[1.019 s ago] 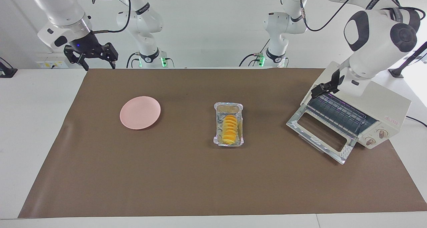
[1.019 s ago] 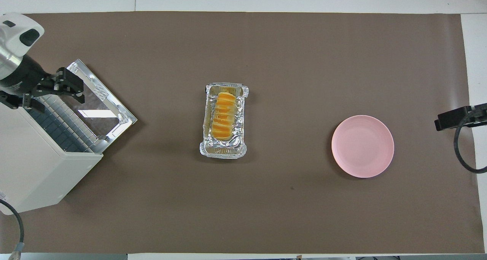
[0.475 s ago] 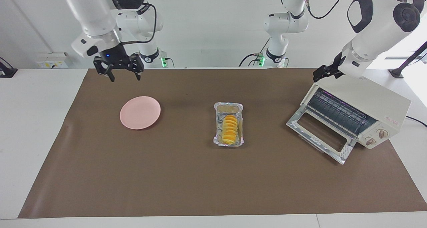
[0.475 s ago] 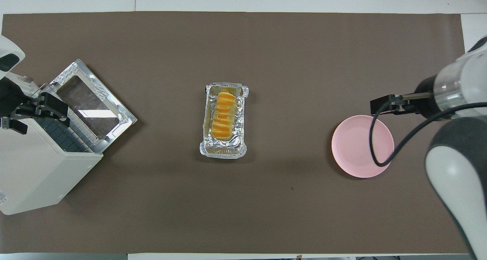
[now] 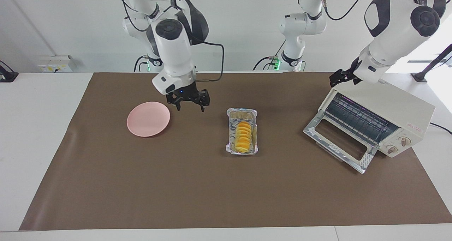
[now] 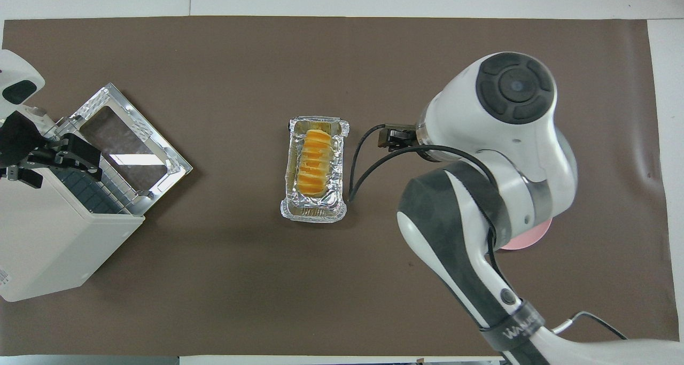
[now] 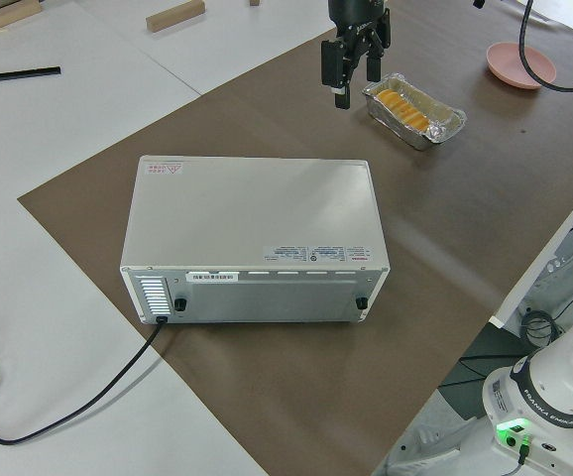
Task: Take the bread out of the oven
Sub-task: 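Reach the right gripper over to the foil tray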
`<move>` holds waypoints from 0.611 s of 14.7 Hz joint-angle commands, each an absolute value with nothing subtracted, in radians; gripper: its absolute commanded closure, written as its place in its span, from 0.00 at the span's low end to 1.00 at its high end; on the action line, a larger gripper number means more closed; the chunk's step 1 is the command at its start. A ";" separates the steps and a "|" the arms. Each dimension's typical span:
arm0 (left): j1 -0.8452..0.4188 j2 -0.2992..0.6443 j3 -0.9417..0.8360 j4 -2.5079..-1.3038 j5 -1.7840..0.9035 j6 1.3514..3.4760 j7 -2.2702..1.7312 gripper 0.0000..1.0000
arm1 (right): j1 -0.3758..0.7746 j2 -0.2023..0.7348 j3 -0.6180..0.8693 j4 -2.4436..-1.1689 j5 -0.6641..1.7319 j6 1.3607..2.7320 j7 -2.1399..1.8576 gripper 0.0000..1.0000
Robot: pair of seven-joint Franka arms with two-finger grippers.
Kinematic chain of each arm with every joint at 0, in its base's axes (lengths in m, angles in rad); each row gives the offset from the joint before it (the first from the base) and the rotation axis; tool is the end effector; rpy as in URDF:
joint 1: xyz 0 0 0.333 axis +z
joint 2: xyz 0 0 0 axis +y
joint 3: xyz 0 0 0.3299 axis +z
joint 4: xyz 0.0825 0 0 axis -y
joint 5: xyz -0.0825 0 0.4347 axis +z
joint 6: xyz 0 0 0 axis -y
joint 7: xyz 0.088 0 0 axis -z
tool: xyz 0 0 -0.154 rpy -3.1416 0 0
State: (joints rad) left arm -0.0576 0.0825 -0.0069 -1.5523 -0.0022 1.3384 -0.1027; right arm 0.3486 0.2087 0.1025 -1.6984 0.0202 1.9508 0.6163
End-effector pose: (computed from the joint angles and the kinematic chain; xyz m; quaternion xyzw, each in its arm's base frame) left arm 0.5864 -0.0381 0.5365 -0.9889 -0.0188 0.1473 0.0110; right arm 0.6136 0.2959 0.4238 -0.9957 0.0873 -0.0091 0.0286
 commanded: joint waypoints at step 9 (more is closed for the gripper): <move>-0.043 0.015 -0.026 -1.641 0.015 1.353 -0.075 0.00 | 0.477 0.566 0.094 -1.468 -0.084 2.106 0.885 0.00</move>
